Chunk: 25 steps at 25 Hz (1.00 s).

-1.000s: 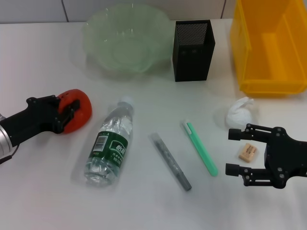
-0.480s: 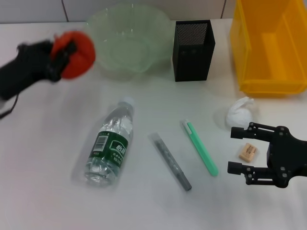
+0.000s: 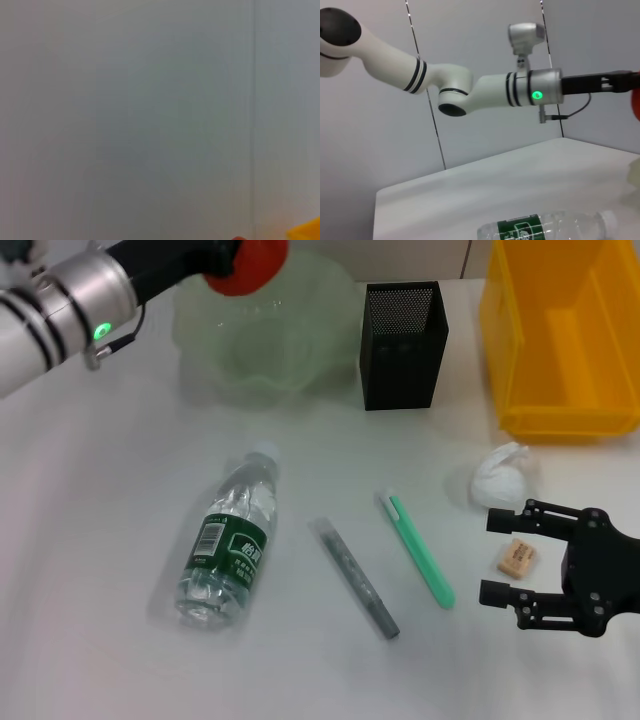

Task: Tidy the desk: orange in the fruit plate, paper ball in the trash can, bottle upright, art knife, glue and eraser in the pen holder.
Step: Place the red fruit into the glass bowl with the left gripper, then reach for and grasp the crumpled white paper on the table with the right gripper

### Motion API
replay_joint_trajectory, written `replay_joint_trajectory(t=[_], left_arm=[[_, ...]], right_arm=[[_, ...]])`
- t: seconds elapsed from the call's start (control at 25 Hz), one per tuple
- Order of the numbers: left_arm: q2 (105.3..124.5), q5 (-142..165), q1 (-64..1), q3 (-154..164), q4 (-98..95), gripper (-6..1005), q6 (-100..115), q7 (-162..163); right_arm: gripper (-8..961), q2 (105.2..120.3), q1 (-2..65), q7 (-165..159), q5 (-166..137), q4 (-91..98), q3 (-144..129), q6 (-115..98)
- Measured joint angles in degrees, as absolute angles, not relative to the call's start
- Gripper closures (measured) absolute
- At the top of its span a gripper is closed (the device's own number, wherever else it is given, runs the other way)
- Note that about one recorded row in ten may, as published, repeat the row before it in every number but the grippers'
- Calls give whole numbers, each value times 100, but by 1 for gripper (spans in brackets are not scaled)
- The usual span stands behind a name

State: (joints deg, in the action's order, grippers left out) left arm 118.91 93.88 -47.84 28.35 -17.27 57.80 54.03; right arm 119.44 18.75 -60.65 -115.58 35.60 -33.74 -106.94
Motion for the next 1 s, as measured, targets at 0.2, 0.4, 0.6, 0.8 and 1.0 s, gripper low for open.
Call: replay_joint_trajectory(t=[0.2, 0.4, 0.6, 0.8, 1.0], left_arm=[[11906, 9135, -5024, 2834, -1482, 824, 5260, 5191], [11913, 9039, -5188, 2825, -1277, 663, 5048, 4923], [11912, 9031, -5169, 2801, -1295, 501, 5131, 4923], [11855, 9048, -4689, 2901, -1473, 311, 6339, 5054], [11845, 9051, -3636, 3758, -2010, 224, 7780, 5218]], right_arm=[[159, 11944, 1848, -6064, -11547, 3559, -3375, -10696], [160, 11944, 1835, -6064, -11547, 3559, -3375, -10696], [161, 11944, 1839, -6142, -11547, 3556, -3375, -10665], [162, 11924, 1889, -6966, -11440, 3871, -3362, -10805], [163, 11950, 1880, -8700, -11388, 5621, -3511, -10821]])
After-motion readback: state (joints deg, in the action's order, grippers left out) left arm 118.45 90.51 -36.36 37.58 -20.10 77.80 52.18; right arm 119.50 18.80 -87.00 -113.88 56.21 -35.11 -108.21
